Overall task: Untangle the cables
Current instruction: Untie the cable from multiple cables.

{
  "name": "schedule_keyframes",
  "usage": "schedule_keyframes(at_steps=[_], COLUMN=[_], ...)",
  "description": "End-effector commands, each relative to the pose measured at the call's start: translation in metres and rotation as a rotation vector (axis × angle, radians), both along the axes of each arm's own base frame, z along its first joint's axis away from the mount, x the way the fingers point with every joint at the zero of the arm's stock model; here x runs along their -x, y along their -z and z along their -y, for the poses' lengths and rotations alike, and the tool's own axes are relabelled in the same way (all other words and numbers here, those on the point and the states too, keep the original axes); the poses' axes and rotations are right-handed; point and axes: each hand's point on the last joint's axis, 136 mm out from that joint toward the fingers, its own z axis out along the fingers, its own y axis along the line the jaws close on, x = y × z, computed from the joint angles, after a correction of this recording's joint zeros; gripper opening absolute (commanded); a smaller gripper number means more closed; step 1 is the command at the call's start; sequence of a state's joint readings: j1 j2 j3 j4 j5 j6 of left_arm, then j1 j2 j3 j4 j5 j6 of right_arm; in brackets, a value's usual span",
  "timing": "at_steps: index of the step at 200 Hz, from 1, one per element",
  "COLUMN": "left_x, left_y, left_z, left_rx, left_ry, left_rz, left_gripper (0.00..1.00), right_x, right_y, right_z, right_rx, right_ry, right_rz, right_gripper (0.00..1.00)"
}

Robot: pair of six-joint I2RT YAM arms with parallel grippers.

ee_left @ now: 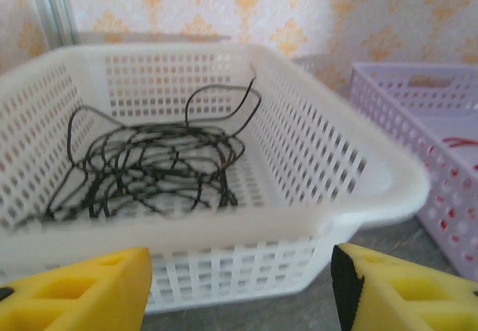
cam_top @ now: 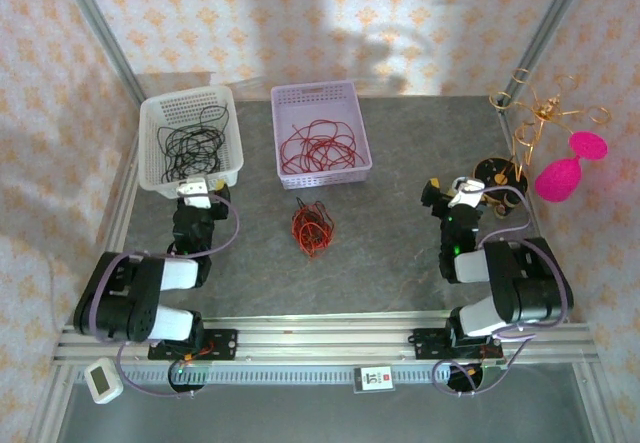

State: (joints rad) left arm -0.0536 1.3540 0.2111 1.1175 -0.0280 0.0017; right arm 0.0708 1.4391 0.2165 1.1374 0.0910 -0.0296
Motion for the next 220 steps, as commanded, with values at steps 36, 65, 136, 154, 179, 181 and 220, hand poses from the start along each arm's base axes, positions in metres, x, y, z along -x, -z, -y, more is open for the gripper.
schedule_keyframes(at_steps=[36, 65, 136, 154, 179, 181, 220], left_x=[0.01, 0.021, 0.057, 0.068, 0.079, 0.08, 0.085], left_y=[-0.03, -0.027, -0.017, -0.013, -0.01, -0.01, -0.006], left_z=[0.015, 0.017, 0.082, 0.112, 0.142, 0.144, 0.162], left_rx=[0.027, 0.089, 0.367, 0.386, 0.393, 0.392, 0.403], left_ry=[-0.028, -0.021, 0.215, 0.338, 0.472, 0.48, 0.561], left_rz=[-0.068, -0.123, -0.276, -0.328, -0.379, -0.381, -0.389], left_gripper=[0.61, 0.61, 0.51, 0.5, 0.49, 0.49, 0.48], right_x=[-0.002, 0.002, 0.043, 0.065, 0.074, 0.074, 0.063], right_y=[-0.042, -0.048, -0.023, -0.027, 0.0, 0.003, 0.02], right_z=[-0.013, -0.038, -0.187, -0.236, -0.272, -0.274, -0.295], right_rx=[-0.151, -0.21, -0.328, -0.339, -0.246, -0.245, -0.246], right_ry=[0.007, -0.085, -0.64, -0.876, -0.989, -0.993, -1.049], right_rz=[-0.047, -0.101, -0.383, -0.4, -0.5, -0.508, -0.534], right_gripper=[0.91, 0.87, 0.7, 0.7, 0.64, 0.63, 0.55])
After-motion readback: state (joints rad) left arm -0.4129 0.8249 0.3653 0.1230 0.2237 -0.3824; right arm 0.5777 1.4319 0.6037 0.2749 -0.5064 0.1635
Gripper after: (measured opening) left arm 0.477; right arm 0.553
